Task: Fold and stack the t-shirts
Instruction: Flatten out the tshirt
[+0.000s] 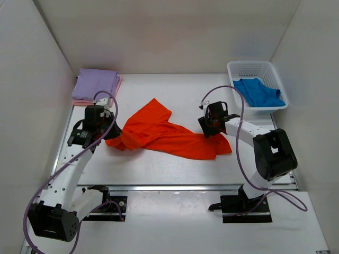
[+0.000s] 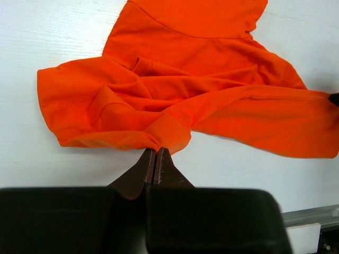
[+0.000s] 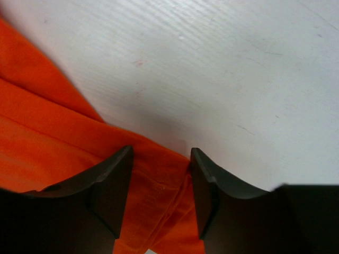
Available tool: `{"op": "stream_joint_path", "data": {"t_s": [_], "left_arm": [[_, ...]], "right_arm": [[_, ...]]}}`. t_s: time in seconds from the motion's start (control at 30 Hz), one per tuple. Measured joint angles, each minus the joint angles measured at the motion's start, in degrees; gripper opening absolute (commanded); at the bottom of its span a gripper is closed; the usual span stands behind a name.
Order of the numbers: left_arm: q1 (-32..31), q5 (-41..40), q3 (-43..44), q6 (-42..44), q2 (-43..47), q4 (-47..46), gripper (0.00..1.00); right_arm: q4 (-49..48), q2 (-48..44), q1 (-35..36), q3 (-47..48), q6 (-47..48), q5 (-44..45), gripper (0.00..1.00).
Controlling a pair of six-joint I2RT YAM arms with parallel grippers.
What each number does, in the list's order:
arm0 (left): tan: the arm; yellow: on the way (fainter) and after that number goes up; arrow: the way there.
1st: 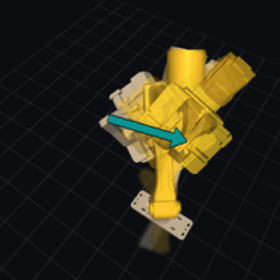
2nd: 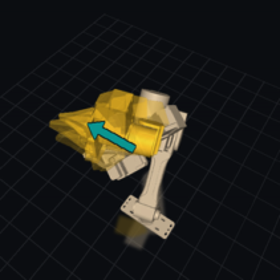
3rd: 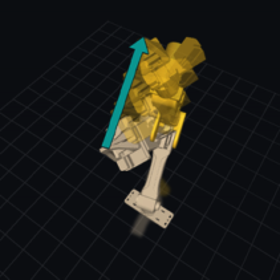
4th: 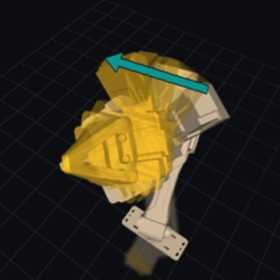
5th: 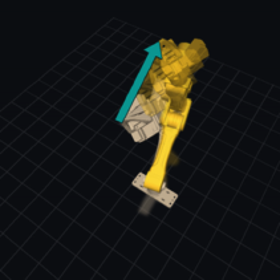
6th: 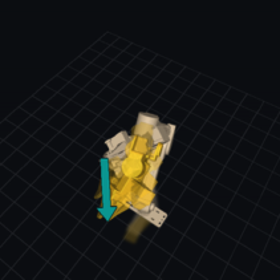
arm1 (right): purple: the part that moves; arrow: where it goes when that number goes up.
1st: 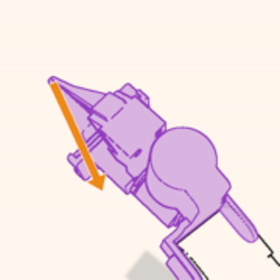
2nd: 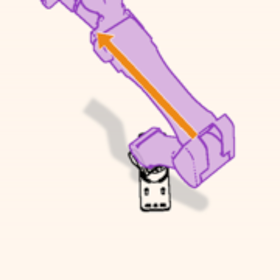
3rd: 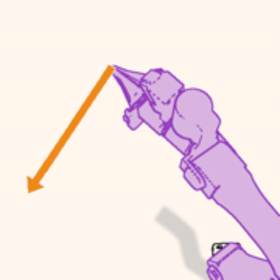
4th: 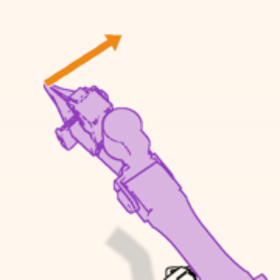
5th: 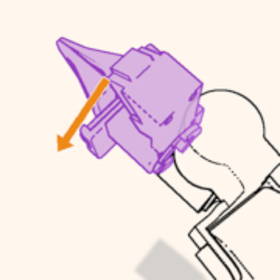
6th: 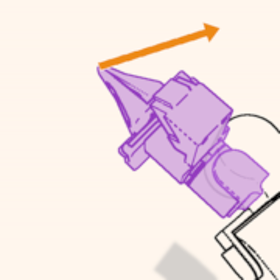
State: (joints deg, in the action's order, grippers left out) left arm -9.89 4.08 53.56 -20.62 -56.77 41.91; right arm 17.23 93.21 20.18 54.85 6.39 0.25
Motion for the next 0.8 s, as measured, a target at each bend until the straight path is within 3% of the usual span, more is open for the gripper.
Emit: {"op": "stream_joint_path", "data": {"t_s": [0.07, 0.13, 0.2, 0.4, 0.8], "left_arm": [[0.0, 0.0, -0.5, 0.0, 0.0, -0.1, 0.0], [0.0, 0.1, -0.8, 0.0, 0.0, 0.0, 0.0], [0.0, 0.1, -0.8, 0.0, 0.0, -0.2, 0.0], [0.0, 0.1, -1.3, 0.0, 0.0, -0.4, 0.0], [0.0, 0.3, -1.7, -0.4, 0.0, -0.8, 0.0]], "right_arm": [[0.7, 0.3, 1.0, 0.0, 0.4, 0.1, 0.34], [1.0, 0.4, 1.5, 0.0, 0.5, -0.3, 0.13], [1.2, 0.4, 1.4, 0.0, 0.2, -1.0, 0.0], [2.9, -1.1, 0.5, 0.0, -1.4, -1.4, 0.0], [3.4, -15.0, -3.7, -2.4, -2.9, -9.9, 0.0]]}}
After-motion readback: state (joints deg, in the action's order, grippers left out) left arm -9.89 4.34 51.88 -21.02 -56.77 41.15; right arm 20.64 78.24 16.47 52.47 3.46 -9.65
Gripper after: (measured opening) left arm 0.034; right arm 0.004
